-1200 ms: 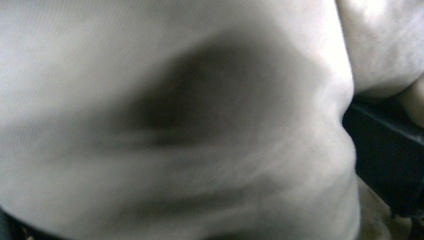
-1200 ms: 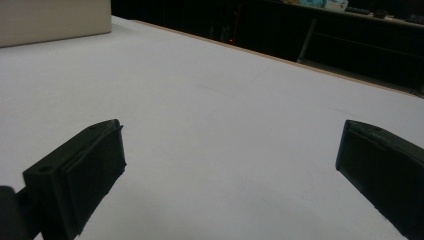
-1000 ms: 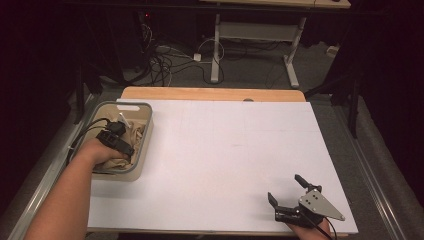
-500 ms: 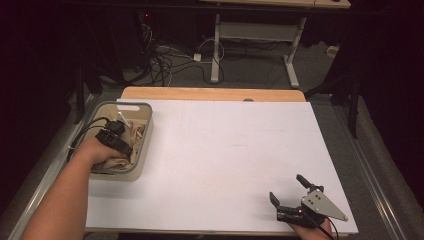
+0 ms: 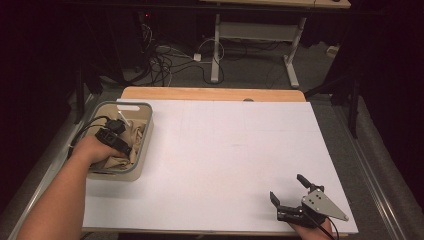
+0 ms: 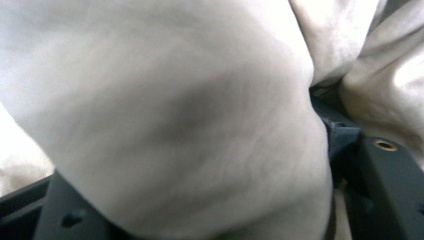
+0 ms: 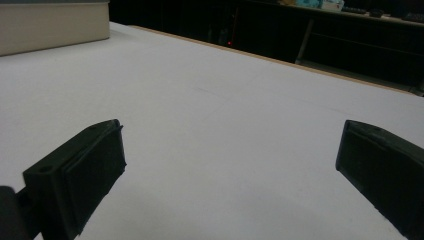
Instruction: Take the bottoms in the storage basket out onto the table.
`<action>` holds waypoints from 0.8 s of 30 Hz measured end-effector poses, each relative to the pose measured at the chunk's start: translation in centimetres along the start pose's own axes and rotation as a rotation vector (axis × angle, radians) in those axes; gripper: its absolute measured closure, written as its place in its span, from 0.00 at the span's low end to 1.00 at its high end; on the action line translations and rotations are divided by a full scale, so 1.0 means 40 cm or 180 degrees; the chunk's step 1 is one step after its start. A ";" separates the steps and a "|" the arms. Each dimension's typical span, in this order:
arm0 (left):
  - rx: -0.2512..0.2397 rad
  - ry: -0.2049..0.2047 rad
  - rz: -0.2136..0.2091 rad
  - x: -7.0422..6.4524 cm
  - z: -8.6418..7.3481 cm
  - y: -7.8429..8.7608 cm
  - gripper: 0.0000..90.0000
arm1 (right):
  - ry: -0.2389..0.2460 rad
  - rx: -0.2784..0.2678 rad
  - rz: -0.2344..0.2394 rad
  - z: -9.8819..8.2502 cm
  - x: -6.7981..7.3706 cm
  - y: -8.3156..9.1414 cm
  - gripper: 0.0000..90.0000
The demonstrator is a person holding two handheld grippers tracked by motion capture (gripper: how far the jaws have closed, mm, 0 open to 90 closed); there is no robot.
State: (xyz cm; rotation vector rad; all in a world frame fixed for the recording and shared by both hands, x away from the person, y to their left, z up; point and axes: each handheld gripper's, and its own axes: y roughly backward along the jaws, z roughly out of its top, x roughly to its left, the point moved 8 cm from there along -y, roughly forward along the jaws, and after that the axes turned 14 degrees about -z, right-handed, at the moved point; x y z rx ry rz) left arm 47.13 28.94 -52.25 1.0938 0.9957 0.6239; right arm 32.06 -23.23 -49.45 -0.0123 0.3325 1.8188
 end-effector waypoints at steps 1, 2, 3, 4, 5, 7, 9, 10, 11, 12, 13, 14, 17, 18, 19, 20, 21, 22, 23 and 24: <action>-0.0007 -0.0018 -0.0005 -0.001 0.000 0.001 0.38 | 0.0000 0.0000 0.0000 0.000 0.000 0.000 0.00; -0.0012 -0.0028 -0.0013 -0.002 0.000 0.003 0.39 | -0.0004 0.0004 0.0002 0.000 0.000 0.000 0.00; -0.0018 -0.0034 -0.0019 -0.002 0.000 0.003 0.42 | -0.0004 0.0006 -0.0002 -0.001 0.000 0.000 0.00; -0.0026 -0.0045 -0.0022 -0.003 0.000 0.004 0.42 | -0.0006 0.0005 -0.0004 0.000 -0.001 0.000 0.00; -0.0031 -0.0057 -0.0021 -0.003 0.000 0.005 0.43 | -0.0007 0.0003 -0.0007 0.000 -0.001 0.000 0.00; -0.0041 -0.0080 -0.0020 -0.004 0.000 0.008 0.44 | -0.0012 0.0005 -0.0008 0.000 -0.002 0.000 0.00; -0.0038 -0.0085 -0.0004 -0.006 0.001 0.011 0.45 | -0.0013 0.0000 -0.0004 0.001 -0.002 0.000 0.00; -0.0028 -0.0096 0.0013 -0.009 0.002 0.012 0.45 | -0.0012 -0.0002 -0.0005 0.001 -0.003 0.000 0.00; -0.0029 -0.0102 0.0017 -0.011 0.003 0.013 0.45 | -0.0014 0.0000 -0.0005 0.001 -0.003 0.000 0.00; -0.0031 -0.0108 0.0019 -0.012 0.003 0.014 0.46 | -0.0015 0.0001 -0.0005 0.001 -0.003 0.000 0.00; -0.0031 -0.0108 0.0019 -0.012 0.003 0.014 0.46 | -0.0015 0.0001 -0.0005 0.001 -0.003 0.000 0.00; -0.0032 -0.0115 0.0022 -0.013 0.003 0.015 0.46 | -0.0010 -0.0001 -0.0009 0.001 -0.003 0.000 0.00; -0.0042 -0.0151 0.0034 -0.016 0.003 0.019 0.46 | -0.0009 -0.0001 -0.0011 0.001 -0.003 0.001 0.00; -0.0040 -0.0170 0.0045 -0.018 0.003 0.020 0.46 | -0.0011 -0.0007 -0.0012 0.002 -0.004 0.002 0.00; -0.0042 -0.0177 0.0060 -0.019 0.003 0.022 0.46 | -0.0011 -0.0009 -0.0012 0.002 -0.004 0.002 0.00; -0.0048 -0.0186 0.0074 -0.020 0.004 0.022 0.46 | -0.0010 -0.0010 -0.0015 0.002 -0.005 0.003 0.00; -0.0042 -0.0207 0.0092 -0.021 0.005 0.024 0.46 | -0.0010 -0.0010 -0.0017 0.002 -0.005 0.003 0.00; -0.0039 -0.0223 0.0101 -0.021 0.006 0.025 0.46 | -0.0010 -0.0010 -0.0017 0.002 -0.005 0.003 0.00; -0.0037 -0.0237 0.0106 -0.022 0.006 0.026 0.46 | -0.0015 -0.0011 -0.0018 0.002 -0.006 0.003 0.00; -0.0030 -0.0241 0.0106 -0.022 0.006 0.028 0.47 | -0.0015 -0.0011 -0.0019 0.002 -0.005 0.003 0.00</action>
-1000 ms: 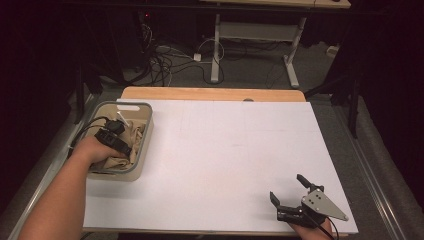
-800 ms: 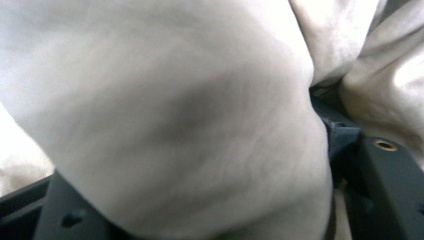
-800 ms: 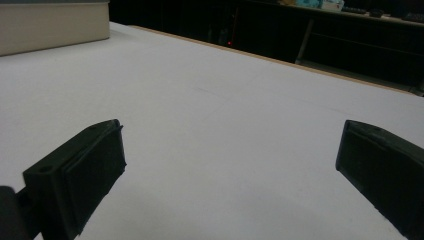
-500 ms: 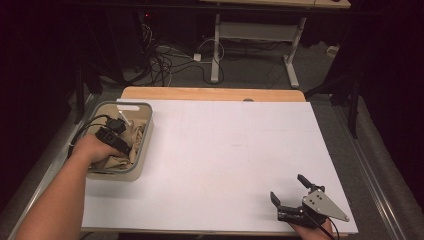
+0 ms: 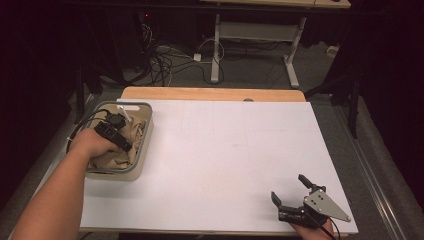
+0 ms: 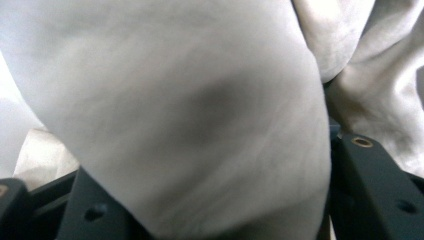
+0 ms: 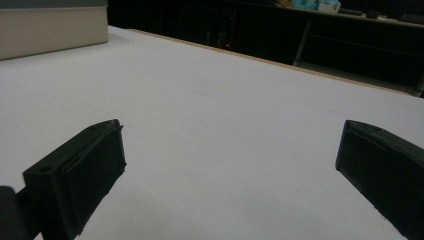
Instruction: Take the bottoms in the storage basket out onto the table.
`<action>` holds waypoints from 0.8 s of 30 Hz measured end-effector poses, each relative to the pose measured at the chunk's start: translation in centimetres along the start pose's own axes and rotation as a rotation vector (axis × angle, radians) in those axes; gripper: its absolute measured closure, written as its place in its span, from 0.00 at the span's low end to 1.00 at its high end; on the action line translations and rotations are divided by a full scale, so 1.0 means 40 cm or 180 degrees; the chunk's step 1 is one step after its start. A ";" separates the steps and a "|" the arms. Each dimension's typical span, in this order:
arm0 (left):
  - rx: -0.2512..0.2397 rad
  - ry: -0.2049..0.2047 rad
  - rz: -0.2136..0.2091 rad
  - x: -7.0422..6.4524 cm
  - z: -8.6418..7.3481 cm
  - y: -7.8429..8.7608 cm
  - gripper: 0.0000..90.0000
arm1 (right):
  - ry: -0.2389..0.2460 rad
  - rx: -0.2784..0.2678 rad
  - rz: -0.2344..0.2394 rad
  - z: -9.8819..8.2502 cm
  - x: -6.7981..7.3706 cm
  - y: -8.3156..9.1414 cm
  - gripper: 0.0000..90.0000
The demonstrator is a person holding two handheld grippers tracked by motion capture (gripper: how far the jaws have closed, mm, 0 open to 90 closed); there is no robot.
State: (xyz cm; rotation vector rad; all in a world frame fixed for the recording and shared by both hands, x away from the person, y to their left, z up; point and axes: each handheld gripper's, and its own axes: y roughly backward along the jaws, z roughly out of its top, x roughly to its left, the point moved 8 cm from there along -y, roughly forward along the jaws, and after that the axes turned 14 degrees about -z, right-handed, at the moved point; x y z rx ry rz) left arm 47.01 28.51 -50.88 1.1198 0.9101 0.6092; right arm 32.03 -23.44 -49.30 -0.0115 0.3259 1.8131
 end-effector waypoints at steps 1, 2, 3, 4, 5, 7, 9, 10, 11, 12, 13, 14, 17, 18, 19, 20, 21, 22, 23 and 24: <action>0.0008 0.0005 0.0008 0.000 0.001 0.002 0.47 | 0.0001 0.0000 -0.0001 0.000 0.000 0.000 0.00; 0.0011 0.0010 0.0015 0.001 0.001 0.004 0.47 | 0.0002 -0.0002 0.0001 0.000 0.000 0.000 0.00; 0.0018 0.0010 0.0020 0.001 0.002 0.005 0.47 | 0.0004 -0.0005 0.0002 0.001 0.000 0.001 0.00; 0.0051 -0.0013 0.0047 0.002 0.003 0.011 0.47 | -0.0002 -0.0003 0.0003 0.001 0.000 0.001 0.00; 0.0051 -0.0013 0.0047 0.002 0.003 0.011 0.47 | -0.0010 -0.0003 0.0001 0.001 0.000 0.002 0.00; 0.0054 -0.0009 0.0070 0.001 0.006 0.016 0.47 | -0.0012 -0.0005 0.0002 0.001 0.000 0.002 0.00; 0.0087 -0.0008 0.0109 0.000 0.009 0.024 0.48 | -0.0013 -0.0008 -0.0002 0.001 -0.002 0.003 0.00; 0.0087 -0.0008 0.0109 0.000 0.009 0.024 0.48 | -0.0013 -0.0008 -0.0002 0.001 -0.002 0.003 0.00; 0.0095 -0.0010 0.0134 0.000 0.011 0.028 0.48 | -0.0016 -0.0013 -0.0001 0.002 -0.003 0.003 0.00; 0.0107 -0.0006 0.0149 0.000 0.013 0.031 0.48 | -0.0016 -0.0013 -0.0001 0.002 -0.003 0.003 0.00; 0.0112 0.0001 0.0160 0.000 0.015 0.035 0.49 | -0.0017 -0.0020 -0.0004 0.002 -0.004 0.003 0.00; 0.0129 0.0011 0.0173 0.000 0.016 0.039 0.49 | -0.0023 -0.0014 -0.0005 0.002 -0.004 0.003 0.00; 0.0162 0.0027 0.0204 -0.001 0.023 0.055 0.50 | -0.0013 -0.0014 0.0003 0.002 -0.002 0.003 0.00; 0.0162 0.0027 0.0204 -0.001 0.023 0.055 0.50 | -0.0011 -0.0013 0.0006 0.002 -0.001 0.003 0.00; 0.0170 0.0028 0.0204 -0.002 0.024 0.059 0.50 | -0.0011 -0.0013 0.0006 0.002 -0.001 0.003 0.00; 0.0170 0.0034 0.0203 -0.002 0.026 0.064 0.51 | -0.0017 -0.0015 0.0005 0.002 -0.001 0.003 0.00; 0.0173 0.0028 0.0207 -0.003 0.028 0.068 0.51 | -0.0013 -0.0015 0.0006 0.002 -0.002 0.003 0.00; 0.0177 0.0017 0.0214 -0.003 0.029 0.072 0.51 | -0.0013 -0.0015 0.0006 0.002 -0.002 0.003 0.00; 0.0179 0.0017 0.0215 -0.004 0.030 0.076 0.51 | -0.0013 -0.0016 0.0006 0.002 -0.002 0.004 0.00; 0.0183 0.0017 0.0208 -0.006 0.032 0.083 0.52 | -0.0011 -0.0021 0.0001 0.003 -0.004 0.004 0.00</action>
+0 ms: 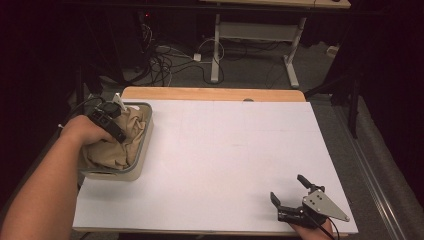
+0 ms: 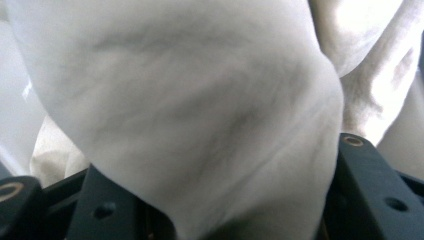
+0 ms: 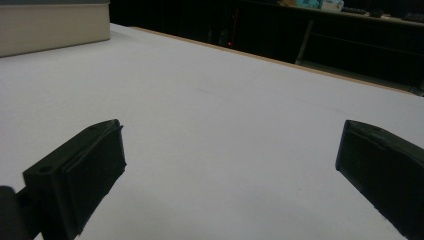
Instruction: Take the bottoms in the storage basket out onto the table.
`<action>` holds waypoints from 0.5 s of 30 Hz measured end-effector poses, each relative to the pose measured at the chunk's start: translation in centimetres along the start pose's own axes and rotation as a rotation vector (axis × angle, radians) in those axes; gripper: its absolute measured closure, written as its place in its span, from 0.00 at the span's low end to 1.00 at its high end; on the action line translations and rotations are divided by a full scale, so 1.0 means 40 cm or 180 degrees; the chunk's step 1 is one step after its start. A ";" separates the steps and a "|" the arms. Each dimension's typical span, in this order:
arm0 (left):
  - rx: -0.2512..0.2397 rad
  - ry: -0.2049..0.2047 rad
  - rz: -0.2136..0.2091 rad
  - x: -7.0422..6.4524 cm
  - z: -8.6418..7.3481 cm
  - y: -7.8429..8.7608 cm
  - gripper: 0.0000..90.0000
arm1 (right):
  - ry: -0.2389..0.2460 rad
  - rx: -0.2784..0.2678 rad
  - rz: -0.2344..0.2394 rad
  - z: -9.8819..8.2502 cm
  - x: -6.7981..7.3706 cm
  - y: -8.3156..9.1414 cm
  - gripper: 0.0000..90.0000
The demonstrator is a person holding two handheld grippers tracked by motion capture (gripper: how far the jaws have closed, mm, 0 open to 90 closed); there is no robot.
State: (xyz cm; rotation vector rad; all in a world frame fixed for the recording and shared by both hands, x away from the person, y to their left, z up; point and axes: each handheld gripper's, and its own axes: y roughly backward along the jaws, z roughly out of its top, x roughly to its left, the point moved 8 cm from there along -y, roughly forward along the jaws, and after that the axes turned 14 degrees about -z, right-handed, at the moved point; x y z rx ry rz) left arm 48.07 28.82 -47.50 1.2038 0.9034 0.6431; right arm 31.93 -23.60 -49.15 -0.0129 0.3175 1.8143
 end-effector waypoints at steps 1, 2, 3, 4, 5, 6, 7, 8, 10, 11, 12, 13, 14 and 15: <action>0.0000 0.0000 0.0000 0.000 0.000 0.000 0.52 | -0.0006 0.0002 0.0001 0.000 0.000 0.000 0.00; -0.0003 -0.0003 0.0003 0.000 0.001 0.004 0.52 | -0.0007 0.0002 0.0002 0.000 0.000 0.000 0.00; 0.0010 -0.0010 0.0001 0.000 0.002 0.013 0.53 | -0.0011 0.0009 0.0001 -0.001 0.000 0.000 0.00; 0.0010 -0.0010 0.0001 0.000 0.002 0.013 0.53 | -0.0011 0.0009 0.0001 -0.001 0.000 0.000 0.00; 0.0020 -0.0011 -0.0005 -0.001 0.002 0.018 0.53 | -0.0010 0.0011 0.0001 -0.001 0.001 0.000 0.00; 0.0027 -0.0012 0.0001 -0.001 0.002 0.023 0.53 | -0.0007 0.0011 0.0008 -0.001 0.002 -0.001 0.00; 0.0031 -0.0013 -0.0001 -0.001 0.002 0.028 0.53 | -0.0007 0.0011 0.0008 -0.001 0.002 -0.001 0.00; 0.0033 -0.0013 0.0001 -0.001 0.002 0.033 0.53 | -0.0006 0.0013 0.0010 -0.001 0.002 -0.001 0.00; 0.0046 -0.0017 -0.0010 -0.003 0.002 0.042 0.53 | -0.0006 0.0023 0.0014 -0.002 0.004 -0.002 0.00; 0.0048 -0.0023 -0.0014 -0.003 0.002 0.046 0.53 | -0.0007 0.0021 0.0014 -0.002 0.004 -0.002 0.00; 0.0049 -0.0026 -0.0022 -0.004 0.003 0.051 0.53 | -0.0002 0.0022 0.0013 -0.003 0.004 -0.003 0.00; 0.0050 -0.0026 -0.0032 -0.004 0.003 0.055 0.53 | -0.0002 0.0022 0.0013 -0.003 0.004 -0.003 0.00; 0.0058 -0.0026 -0.0044 -0.005 0.002 0.059 0.53 | 0.0000 0.0024 0.0015 -0.003 0.004 -0.003 0.00; 0.0060 -0.0022 -0.0050 -0.006 0.002 0.063 0.54 | -0.0004 0.0026 0.0014 -0.003 0.005 -0.003 0.00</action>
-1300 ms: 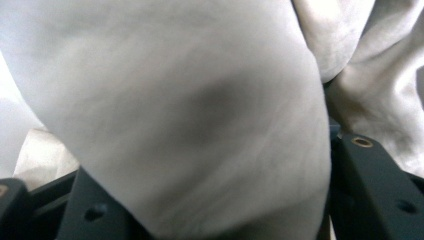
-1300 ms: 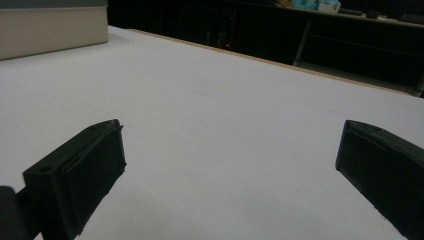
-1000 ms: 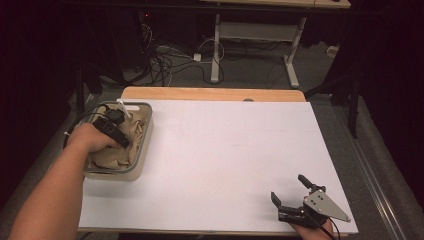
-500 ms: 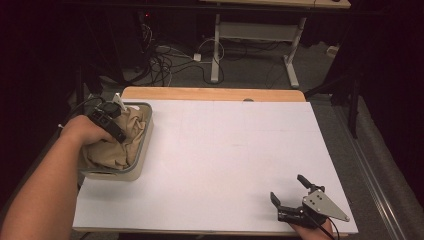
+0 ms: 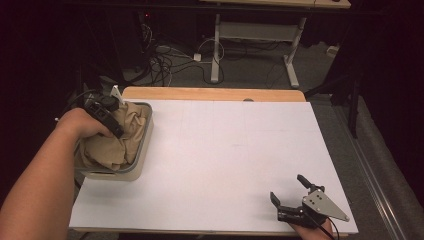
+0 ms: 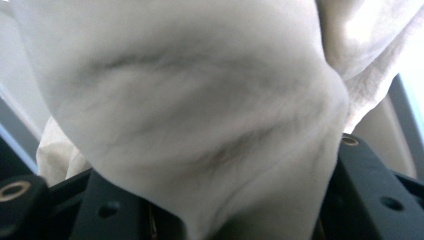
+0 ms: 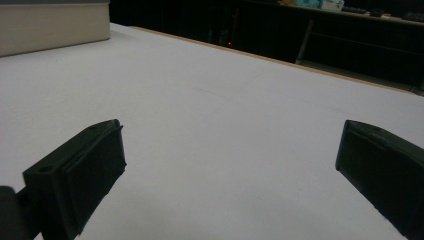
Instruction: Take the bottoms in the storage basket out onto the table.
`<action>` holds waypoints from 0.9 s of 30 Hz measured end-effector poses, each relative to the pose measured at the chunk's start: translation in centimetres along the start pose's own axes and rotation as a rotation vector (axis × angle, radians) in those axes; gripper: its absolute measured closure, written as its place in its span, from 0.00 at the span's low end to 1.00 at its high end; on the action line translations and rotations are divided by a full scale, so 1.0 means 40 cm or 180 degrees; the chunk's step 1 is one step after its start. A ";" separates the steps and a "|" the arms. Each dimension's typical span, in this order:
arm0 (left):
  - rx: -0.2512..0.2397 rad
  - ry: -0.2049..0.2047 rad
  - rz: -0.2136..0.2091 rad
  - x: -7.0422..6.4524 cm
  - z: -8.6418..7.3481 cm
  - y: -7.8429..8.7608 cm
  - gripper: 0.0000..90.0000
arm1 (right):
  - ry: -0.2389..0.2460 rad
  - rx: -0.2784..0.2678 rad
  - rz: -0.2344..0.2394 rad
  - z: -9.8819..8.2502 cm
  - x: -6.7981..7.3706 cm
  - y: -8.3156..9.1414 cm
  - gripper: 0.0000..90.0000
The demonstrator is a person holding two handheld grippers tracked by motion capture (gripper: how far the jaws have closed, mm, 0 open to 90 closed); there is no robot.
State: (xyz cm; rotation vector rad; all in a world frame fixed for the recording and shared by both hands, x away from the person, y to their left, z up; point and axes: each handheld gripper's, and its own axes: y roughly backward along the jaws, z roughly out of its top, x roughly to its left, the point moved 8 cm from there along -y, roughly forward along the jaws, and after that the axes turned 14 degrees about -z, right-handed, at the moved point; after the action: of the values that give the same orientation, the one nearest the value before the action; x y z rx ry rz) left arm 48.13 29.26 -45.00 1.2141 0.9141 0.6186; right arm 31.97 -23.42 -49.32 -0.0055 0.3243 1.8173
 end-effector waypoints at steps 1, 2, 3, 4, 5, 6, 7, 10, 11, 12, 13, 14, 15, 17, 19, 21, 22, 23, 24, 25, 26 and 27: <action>0.0004 0.0004 -0.0009 -0.001 0.000 0.004 0.54 | 0.0000 0.0000 0.0000 0.000 0.000 0.000 0.00; 0.0013 0.0002 -0.0010 -0.001 -0.001 0.008 0.54 | -0.0001 0.0000 0.0000 0.000 0.000 0.000 0.00; 0.0016 -0.0001 -0.0011 -0.002 -0.001 0.011 0.54 | 0.0001 0.0000 0.0000 0.000 0.000 0.000 0.00; 0.0026 -0.0009 -0.0014 -0.003 -0.001 0.019 0.54 | -0.0001 0.0000 0.0001 0.000 0.000 0.000 0.00; 0.0026 -0.0009 -0.0014 -0.003 -0.001 0.019 0.54 | -0.0001 0.0000 0.0001 0.000 0.000 0.000 0.00; 0.0038 -0.0013 -0.0017 -0.004 -0.001 0.022 0.54 | -0.0005 0.0003 0.0001 0.000 0.001 0.000 0.00; 0.0044 -0.0011 -0.0015 -0.005 -0.001 0.026 0.54 | -0.0005 0.0004 0.0000 -0.001 0.001 -0.001 0.00; 0.0058 -0.0006 0.0001 -0.007 0.002 0.038 0.54 | -0.0003 0.0003 0.0001 -0.001 0.001 -0.001 0.00; 0.0049 -0.0012 0.0005 -0.009 0.004 0.042 0.54 | -0.0003 0.0003 0.0001 -0.001 0.001 -0.001 0.00; 0.0046 -0.0007 0.0005 -0.010 0.005 0.046 0.54 | -0.0001 0.0003 0.0002 -0.001 0.001 -0.001 0.00; 0.0045 -0.0007 0.0007 -0.012 0.007 0.050 0.54 | 0.0000 0.0003 0.0000 -0.001 0.001 -0.001 0.00; 0.0048 -0.0011 0.0014 -0.013 0.009 0.055 0.54 | 0.0000 0.0003 0.0000 -0.001 0.001 -0.001 0.00; 0.0049 -0.0016 0.0022 -0.014 0.010 0.058 0.54 | 0.0000 0.0003 0.0000 -0.001 0.001 -0.001 0.00; 0.0065 -0.0024 0.0049 -0.017 0.012 0.066 0.54 | 0.0003 0.0002 -0.0001 -0.001 0.001 -0.001 0.00; 0.0079 -0.0027 0.0065 -0.020 0.014 0.073 0.54 | 0.0004 0.0002 -0.0003 -0.001 0.000 -0.001 0.00; 0.0101 -0.0019 0.0053 -0.024 0.015 0.080 0.54 | 0.0008 0.0003 -0.0001 -0.001 0.000 -0.001 0.00; 0.0109 -0.0009 0.0023 -0.027 0.015 0.085 0.54 | 0.0008 0.0002 -0.0002 0.000 -0.001 0.000 0.00; 0.0104 -0.0020 0.0019 -0.030 0.016 0.090 0.54 | 0.0008 -0.0003 -0.0004 0.000 -0.001 0.000 0.00; 0.0107 -0.0015 0.0012 -0.033 0.017 0.095 0.54 | 0.0008 -0.0002 -0.0004 0.000 -0.001 0.000 0.00; 0.0113 -0.0016 0.0014 -0.036 0.017 0.100 0.54 | 0.0007 -0.0002 -0.0003 0.000 -0.001 0.000 0.00; 0.0137 -0.0019 0.0005 -0.043 0.018 0.108 0.54 | 0.0007 -0.0002 -0.0003 0.000 0.000 0.000 0.00; 0.0137 -0.0019 0.0005 -0.043 0.018 0.108 0.54 | 0.0010 -0.0005 -0.0002 0.000 0.000 0.000 0.00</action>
State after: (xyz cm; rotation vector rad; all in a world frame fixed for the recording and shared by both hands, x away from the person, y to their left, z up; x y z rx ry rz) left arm 48.14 28.63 -40.33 1.2544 0.9255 0.5988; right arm 31.97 -23.44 -49.31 -0.0097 0.3251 1.8170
